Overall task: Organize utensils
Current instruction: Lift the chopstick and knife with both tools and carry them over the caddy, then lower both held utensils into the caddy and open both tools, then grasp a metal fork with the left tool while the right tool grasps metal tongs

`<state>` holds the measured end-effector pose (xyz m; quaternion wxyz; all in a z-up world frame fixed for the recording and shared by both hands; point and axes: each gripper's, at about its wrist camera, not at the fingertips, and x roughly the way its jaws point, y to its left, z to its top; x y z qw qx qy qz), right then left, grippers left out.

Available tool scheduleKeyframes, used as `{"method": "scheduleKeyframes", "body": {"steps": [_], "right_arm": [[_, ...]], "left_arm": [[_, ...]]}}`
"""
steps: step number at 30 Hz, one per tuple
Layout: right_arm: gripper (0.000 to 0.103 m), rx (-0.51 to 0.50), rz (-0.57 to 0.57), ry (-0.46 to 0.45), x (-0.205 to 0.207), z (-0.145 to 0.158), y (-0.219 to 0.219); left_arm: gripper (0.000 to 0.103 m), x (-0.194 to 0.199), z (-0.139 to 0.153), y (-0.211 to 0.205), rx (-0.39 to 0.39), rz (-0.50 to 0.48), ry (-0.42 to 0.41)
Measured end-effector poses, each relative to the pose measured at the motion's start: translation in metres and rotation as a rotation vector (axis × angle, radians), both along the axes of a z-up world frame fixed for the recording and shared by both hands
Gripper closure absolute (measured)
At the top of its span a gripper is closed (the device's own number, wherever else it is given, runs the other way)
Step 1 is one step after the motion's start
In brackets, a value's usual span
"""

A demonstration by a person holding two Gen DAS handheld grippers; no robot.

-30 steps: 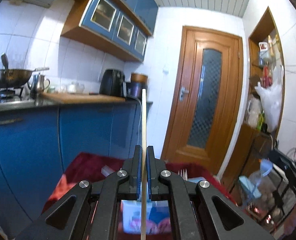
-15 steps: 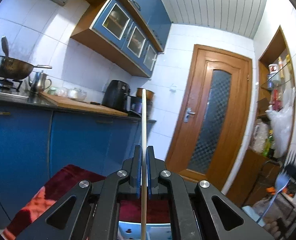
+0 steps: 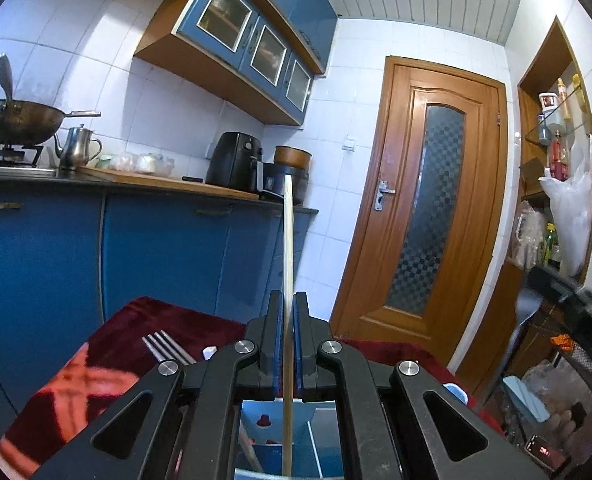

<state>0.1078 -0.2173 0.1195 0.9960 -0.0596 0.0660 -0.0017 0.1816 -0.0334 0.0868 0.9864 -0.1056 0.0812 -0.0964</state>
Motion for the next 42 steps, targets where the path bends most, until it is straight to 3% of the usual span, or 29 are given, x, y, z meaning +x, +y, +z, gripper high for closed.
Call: {"method": "scheduleKeyframes", "body": {"steps": [10, 15, 18, 23, 28, 32, 35, 37, 42], "right_arm": [[0.099, 0.038, 0.096, 0.140, 0.008, -0.030, 0.004], [0.092, 0.120, 0.148, 0.188, 0.007, -0.034, -0.003], [0.084, 0.149, 0.152, 0.177, -0.001, -0.031, -0.007], [0.083, 0.163, 0.147, 0.162, -0.014, -0.023, -0.010], [0.083, 0.175, 0.156, 0.150, -0.032, -0.023, -0.013], [0.080, 0.176, 0.162, 0.166, -0.040, -0.023, -0.013], [0.079, 0.184, 0.157, 0.200, -0.046, -0.026, -0.013], [0.079, 0.200, 0.156, 0.219, -0.052, -0.028, -0.015], [0.079, 0.233, 0.148, 0.260, -0.065, -0.031, -0.018]], "left_arm": [[0.097, -0.013, -0.008, 0.010, -0.009, 0.029, 0.021], [0.096, -0.021, -0.010, 0.017, -0.008, 0.044, 0.007], [0.098, -0.026, -0.009, 0.019, -0.011, 0.043, -0.006], [0.099, -0.026, -0.002, 0.025, -0.024, 0.062, -0.038], [0.099, -0.023, -0.007, 0.025, -0.028, 0.046, -0.005], [0.098, -0.024, -0.007, 0.022, -0.018, -0.041, 0.039], [0.089, -0.032, -0.005, 0.019, 0.017, -0.050, 0.052], [0.078, -0.038, -0.005, 0.018, 0.040, -0.050, 0.059], [0.076, -0.054, -0.003, 0.022, 0.061, -0.080, 0.125]]}}
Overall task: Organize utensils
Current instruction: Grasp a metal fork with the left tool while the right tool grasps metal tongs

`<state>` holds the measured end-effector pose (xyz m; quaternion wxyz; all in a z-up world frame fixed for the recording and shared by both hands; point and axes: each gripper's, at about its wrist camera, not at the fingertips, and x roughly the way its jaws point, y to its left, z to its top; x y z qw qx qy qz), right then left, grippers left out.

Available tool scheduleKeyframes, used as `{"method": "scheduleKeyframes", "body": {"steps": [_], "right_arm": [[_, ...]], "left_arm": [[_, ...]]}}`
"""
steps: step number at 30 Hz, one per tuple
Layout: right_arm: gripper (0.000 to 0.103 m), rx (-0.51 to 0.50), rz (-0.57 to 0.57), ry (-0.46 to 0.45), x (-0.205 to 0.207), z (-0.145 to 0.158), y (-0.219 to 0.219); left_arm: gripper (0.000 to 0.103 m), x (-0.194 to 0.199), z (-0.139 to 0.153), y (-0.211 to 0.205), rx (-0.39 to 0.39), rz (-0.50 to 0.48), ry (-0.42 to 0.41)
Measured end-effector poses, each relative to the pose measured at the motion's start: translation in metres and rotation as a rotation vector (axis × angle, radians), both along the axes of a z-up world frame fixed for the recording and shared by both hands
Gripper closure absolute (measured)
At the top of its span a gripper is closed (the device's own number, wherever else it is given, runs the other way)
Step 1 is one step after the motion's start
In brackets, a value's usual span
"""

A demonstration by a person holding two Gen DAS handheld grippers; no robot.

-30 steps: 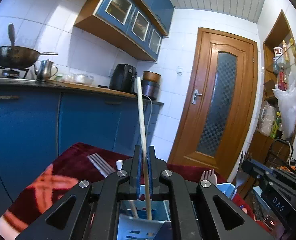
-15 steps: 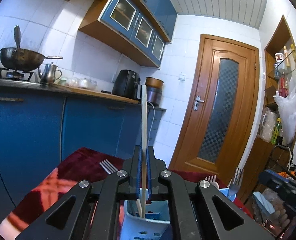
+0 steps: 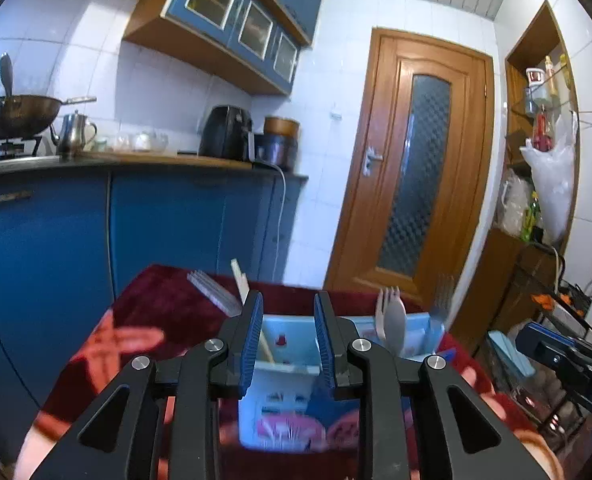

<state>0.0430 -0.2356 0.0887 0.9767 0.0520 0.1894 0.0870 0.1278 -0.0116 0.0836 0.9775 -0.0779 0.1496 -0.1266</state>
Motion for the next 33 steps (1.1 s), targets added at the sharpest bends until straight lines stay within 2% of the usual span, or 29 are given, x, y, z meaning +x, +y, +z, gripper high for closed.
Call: {"method": "scheduleKeyframes", "body": {"steps": [11, 15, 20, 25, 33], "right_arm": [[0.079, 0.065, 0.015, 0.129, -0.022, -0.015, -0.001], [0.078, 0.067, 0.012, 0.174, -0.033, -0.025, -0.001], [0.077, 0.059, 0.016, 0.231, -0.042, -0.037, -0.003], [0.076, 0.066, 0.036, 0.285, -0.048, -0.045, -0.006], [0.075, 0.041, 0.055, 0.314, -0.053, -0.047, -0.005]], "left_arm": [[0.076, -0.046, 0.000, -0.003, 0.133, -0.079, 0.144], [0.076, -0.057, -0.010, -0.005, 0.193, -0.129, 0.228], [0.076, -0.065, -0.026, -0.012, 0.259, -0.179, 0.328], [0.076, -0.071, -0.039, -0.024, 0.332, -0.230, 0.383], [0.076, -0.064, -0.061, -0.045, 0.435, -0.283, 0.491]]}}
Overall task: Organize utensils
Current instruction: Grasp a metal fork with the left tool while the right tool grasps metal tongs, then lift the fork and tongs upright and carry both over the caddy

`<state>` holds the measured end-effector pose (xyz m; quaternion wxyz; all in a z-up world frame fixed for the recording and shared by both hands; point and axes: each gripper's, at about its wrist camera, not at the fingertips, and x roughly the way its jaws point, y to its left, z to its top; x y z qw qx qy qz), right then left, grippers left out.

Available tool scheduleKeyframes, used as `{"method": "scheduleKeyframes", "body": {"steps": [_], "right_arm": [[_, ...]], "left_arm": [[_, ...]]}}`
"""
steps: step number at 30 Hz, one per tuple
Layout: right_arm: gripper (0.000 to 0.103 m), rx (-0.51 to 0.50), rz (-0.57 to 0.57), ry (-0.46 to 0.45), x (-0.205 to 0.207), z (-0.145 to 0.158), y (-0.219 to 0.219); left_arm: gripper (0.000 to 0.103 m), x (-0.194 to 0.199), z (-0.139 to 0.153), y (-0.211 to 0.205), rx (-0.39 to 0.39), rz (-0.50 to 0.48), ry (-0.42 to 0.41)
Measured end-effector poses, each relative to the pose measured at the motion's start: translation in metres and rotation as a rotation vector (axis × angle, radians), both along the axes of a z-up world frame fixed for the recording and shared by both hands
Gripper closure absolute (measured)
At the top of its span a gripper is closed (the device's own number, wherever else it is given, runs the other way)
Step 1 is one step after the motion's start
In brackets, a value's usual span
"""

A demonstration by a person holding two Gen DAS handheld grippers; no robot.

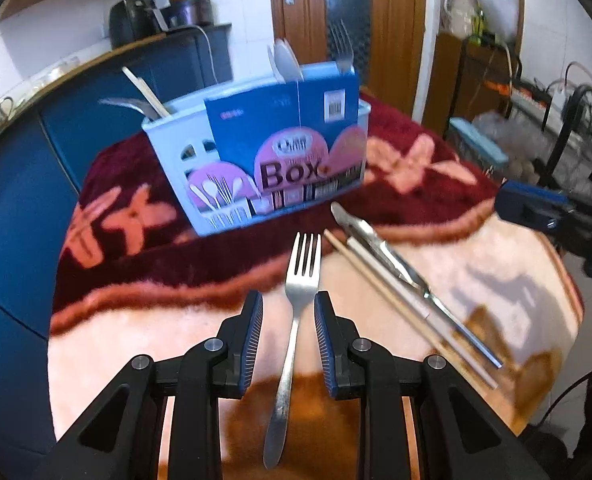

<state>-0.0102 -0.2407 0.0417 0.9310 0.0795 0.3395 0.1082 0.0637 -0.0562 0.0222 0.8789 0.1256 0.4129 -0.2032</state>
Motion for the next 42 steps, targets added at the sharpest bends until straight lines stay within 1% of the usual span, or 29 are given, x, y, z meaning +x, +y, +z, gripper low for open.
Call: {"method": "scheduleKeyframes", "body": {"steps": [6, 11, 15, 17, 20, 22, 26, 27, 28, 29, 30, 31, 32, 35, 37, 39, 42], "right_arm": [[0.075, -0.001, 0.000, 0.024, 0.001, -0.007, -0.003], [0.075, 0.000, 0.000, 0.040, 0.003, -0.011, -0.004], [0.074, -0.005, 0.002, 0.048, 0.003, -0.013, -0.003], [0.074, -0.008, 0.003, 0.053, 0.004, -0.014, -0.003], [0.074, -0.012, 0.006, 0.060, 0.006, -0.015, -0.001], [0.074, -0.014, 0.010, 0.064, 0.007, -0.015, 0.000], [0.074, -0.022, 0.017, 0.074, 0.008, -0.016, 0.003], [0.074, -0.026, 0.018, 0.077, 0.009, -0.016, 0.004], [0.074, -0.029, 0.020, 0.081, 0.010, -0.017, 0.005], [0.074, -0.032, 0.021, 0.083, 0.011, -0.017, 0.005], [0.073, -0.037, 0.023, 0.088, 0.012, -0.017, 0.006], [0.073, -0.042, 0.025, 0.094, 0.013, -0.017, 0.007], [0.073, -0.045, 0.027, 0.098, 0.013, -0.017, 0.007], [0.070, -0.065, 0.037, 0.117, 0.017, -0.019, 0.011], [0.070, -0.085, 0.049, 0.137, 0.020, -0.022, 0.015], [0.069, -0.103, 0.062, 0.157, 0.023, -0.024, 0.019], [0.069, -0.124, 0.082, 0.184, 0.025, -0.028, 0.026]], "left_arm": [[0.076, 0.011, -0.017, -0.005, 0.037, -0.012, 0.102], [0.076, 0.018, -0.027, -0.007, 0.052, -0.022, 0.158], [0.077, 0.027, -0.036, -0.007, 0.035, -0.030, 0.226], [0.077, 0.031, -0.037, -0.007, 0.028, -0.031, 0.237], [0.077, 0.038, -0.037, -0.005, 0.005, -0.019, 0.278], [0.077, 0.041, -0.037, -0.006, 0.004, -0.023, 0.285], [0.079, 0.044, -0.038, -0.009, 0.014, -0.036, 0.277], [0.082, 0.045, -0.038, -0.009, 0.012, -0.034, 0.276], [0.087, 0.044, -0.037, -0.010, 0.008, -0.029, 0.273], [0.089, 0.045, -0.037, -0.009, 0.001, -0.023, 0.270], [0.093, 0.045, -0.037, -0.007, -0.014, -0.018, 0.270], [0.096, 0.044, -0.036, -0.004, -0.029, -0.016, 0.268], [0.096, 0.043, -0.037, -0.002, -0.040, -0.012, 0.260], [0.097, 0.037, -0.035, 0.004, -0.072, 0.002, 0.216], [0.097, 0.030, -0.030, 0.011, -0.104, 0.011, 0.172], [0.097, 0.023, -0.022, 0.019, -0.152, 0.026, 0.128], [0.097, 0.013, -0.010, 0.029, -0.201, 0.048, 0.066]]}}
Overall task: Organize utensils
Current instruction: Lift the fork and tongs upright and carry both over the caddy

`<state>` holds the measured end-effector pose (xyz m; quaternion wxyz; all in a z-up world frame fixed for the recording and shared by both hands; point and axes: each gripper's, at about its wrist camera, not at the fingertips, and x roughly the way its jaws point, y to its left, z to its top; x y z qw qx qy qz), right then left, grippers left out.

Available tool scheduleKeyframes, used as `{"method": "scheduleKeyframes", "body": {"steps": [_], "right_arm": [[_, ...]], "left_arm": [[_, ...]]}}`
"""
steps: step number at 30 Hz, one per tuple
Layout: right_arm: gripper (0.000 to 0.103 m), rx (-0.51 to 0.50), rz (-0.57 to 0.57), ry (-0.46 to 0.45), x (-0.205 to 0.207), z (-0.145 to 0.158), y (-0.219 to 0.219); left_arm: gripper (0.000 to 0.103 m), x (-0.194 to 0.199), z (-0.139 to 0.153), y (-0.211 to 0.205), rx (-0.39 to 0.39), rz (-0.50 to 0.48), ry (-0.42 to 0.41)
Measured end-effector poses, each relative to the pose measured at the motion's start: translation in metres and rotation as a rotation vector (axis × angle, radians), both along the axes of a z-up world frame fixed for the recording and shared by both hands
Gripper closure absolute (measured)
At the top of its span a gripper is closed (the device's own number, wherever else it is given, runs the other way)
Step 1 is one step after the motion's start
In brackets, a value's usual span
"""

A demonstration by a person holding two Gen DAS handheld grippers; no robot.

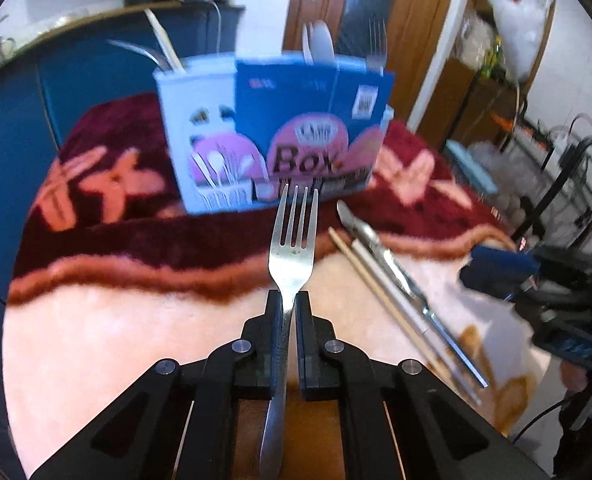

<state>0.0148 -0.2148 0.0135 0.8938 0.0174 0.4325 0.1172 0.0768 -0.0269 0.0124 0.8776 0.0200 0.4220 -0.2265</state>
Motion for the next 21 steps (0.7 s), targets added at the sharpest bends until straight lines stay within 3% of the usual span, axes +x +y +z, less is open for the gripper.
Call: {"method": "scheduleKeyframes", "body": {"steps": [10, 21], "right_arm": [[0.069, -0.138, 0.064, 0.130, 0.010, -0.023, 0.020], [0.068, -0.157, 0.087, 0.194, 0.034, -0.029, 0.035]], "left_arm": [[0.097, -0.020, 0.023, 0.018, -0.072, 0.052, -0.126], [0.097, -0.019, 0.023, 0.027, -0.100, 0.057, -0.142]]}}
